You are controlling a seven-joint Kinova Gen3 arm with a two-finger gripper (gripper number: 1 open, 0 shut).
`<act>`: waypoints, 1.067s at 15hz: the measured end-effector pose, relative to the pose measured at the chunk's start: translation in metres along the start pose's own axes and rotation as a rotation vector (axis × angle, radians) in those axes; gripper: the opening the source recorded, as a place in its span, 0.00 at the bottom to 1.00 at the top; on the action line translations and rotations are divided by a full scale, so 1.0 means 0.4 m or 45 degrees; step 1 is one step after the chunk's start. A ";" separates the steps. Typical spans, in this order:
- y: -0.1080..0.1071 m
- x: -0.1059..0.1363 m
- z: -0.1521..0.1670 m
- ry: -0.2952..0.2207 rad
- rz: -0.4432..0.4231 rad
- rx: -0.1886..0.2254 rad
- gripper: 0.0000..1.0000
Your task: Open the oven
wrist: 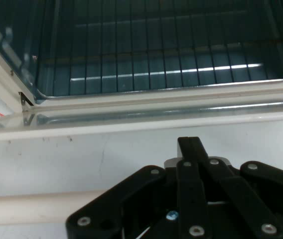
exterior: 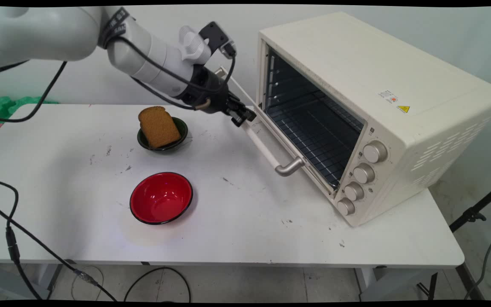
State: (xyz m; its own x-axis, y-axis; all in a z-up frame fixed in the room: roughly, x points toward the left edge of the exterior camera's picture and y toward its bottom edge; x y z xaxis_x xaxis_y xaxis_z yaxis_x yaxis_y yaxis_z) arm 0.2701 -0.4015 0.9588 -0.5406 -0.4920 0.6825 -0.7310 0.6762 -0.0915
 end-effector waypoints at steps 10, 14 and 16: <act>-0.015 -0.118 0.011 0.024 0.014 -0.036 0.00; -0.025 -0.171 0.019 0.032 0.016 -0.047 0.00; -0.030 -0.195 0.023 0.033 0.018 -0.052 0.00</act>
State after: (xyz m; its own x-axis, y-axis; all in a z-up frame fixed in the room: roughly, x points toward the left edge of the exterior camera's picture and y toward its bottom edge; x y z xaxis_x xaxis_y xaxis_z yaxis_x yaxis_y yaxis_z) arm 0.3172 -0.3761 0.8998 -0.5395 -0.4679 0.7000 -0.7053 0.7052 -0.0722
